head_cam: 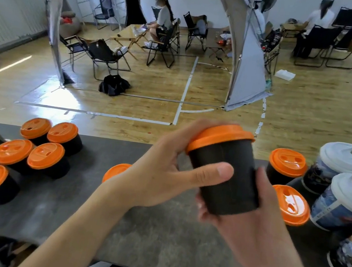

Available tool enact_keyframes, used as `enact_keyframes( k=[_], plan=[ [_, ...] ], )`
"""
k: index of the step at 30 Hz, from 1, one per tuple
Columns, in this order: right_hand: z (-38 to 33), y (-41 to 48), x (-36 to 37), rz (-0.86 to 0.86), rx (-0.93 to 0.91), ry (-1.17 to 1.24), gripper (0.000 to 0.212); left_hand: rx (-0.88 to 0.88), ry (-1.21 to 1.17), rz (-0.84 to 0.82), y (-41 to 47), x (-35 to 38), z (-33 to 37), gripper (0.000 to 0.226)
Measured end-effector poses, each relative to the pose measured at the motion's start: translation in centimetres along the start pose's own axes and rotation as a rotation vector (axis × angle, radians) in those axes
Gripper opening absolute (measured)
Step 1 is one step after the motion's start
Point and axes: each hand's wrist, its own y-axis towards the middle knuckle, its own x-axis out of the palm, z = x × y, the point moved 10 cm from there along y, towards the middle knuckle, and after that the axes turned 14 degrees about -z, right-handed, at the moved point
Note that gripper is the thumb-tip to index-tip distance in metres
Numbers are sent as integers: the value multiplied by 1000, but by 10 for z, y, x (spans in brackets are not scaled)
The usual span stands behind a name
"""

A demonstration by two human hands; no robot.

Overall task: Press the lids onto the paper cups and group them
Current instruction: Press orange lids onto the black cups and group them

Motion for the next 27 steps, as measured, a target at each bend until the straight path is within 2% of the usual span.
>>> enact_keyframes(
  k=[2, 4, 6, 9, 11, 13, 16, 19, 25, 27],
  plan=[
    [-3, -3, -14, -2, -24, -157, 61, -41, 96, -57, -10, 3, -15, 58],
    [4, -12, -39, 107, 19, -322, 58, -169, 229, -24, -29, -2, -46, 63],
    [11, -23, -70, 270, 48, -510, 53, -353, 377, 130, -62, -21, -81, 67],
    [32, -29, -101, 322, 57, -631, 62, -628, 578, 336, -125, -50, -130, 91],
    [42, -30, -117, 356, 41, -653, 58, -785, 562, 346, -161, -57, -167, 108],
    [51, -31, -131, 398, 58, -714, 58, -858, 472, 321, -183, -54, -199, 114],
    [59, -33, -146, 461, 139, -959, 69, -779, 260, 425, -196, -47, -219, 106],
    [65, -31, -147, 441, 147, -1146, 75, -696, 127, 549, -201, -39, -223, 100],
    [66, -29, -141, 444, 113, -1168, 70, -471, -175, 731, -191, -18, -204, 86],
    [65, -32, -140, 446, 114, -1149, 81, -441, -332, 785, -185, -13, -197, 79]
  ],
)
